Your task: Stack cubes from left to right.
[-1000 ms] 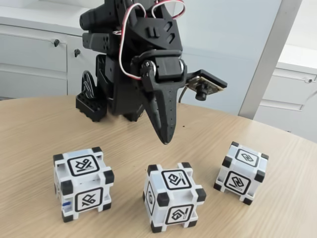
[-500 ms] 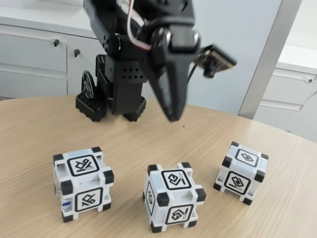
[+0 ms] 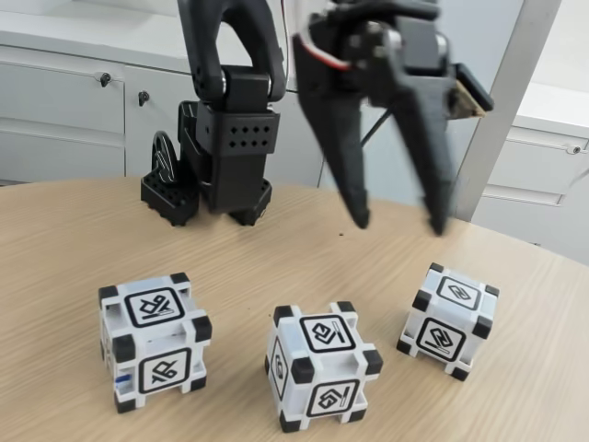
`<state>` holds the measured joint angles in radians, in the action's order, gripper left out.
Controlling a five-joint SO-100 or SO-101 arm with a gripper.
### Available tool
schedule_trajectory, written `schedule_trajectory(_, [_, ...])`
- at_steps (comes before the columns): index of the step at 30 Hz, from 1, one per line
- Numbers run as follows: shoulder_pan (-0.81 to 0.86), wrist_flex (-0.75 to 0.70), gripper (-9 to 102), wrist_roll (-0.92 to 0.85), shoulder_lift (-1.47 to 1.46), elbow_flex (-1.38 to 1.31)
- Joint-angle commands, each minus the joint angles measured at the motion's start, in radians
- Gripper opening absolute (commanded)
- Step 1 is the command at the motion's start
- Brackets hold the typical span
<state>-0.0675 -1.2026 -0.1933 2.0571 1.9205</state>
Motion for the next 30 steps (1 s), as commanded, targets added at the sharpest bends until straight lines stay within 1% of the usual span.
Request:
schedule_trajectory(1, [-0.035, 0.015, 27, -0.028, -0.058, -0.083])
schedule_trajectory(4, [-0.069, 0.015, 34, -0.046, -0.098, -0.089])
schedule_trajectory(9, [-0.143, 0.015, 38, -0.126, -0.141, -0.091])
schedule_trajectory(10, [-0.16, 0.015, 43, -0.124, -0.15, -0.091])
schedule_trajectory(12, [-0.186, 0.015, 45, -0.118, -0.172, -0.089])
schedule_trajectory(22, [-0.245, 0.017, 45, -0.161, -0.33, -0.097])
schedule_trajectory(30, [-0.245, 0.017, 45, -0.141, -0.442, -0.219])
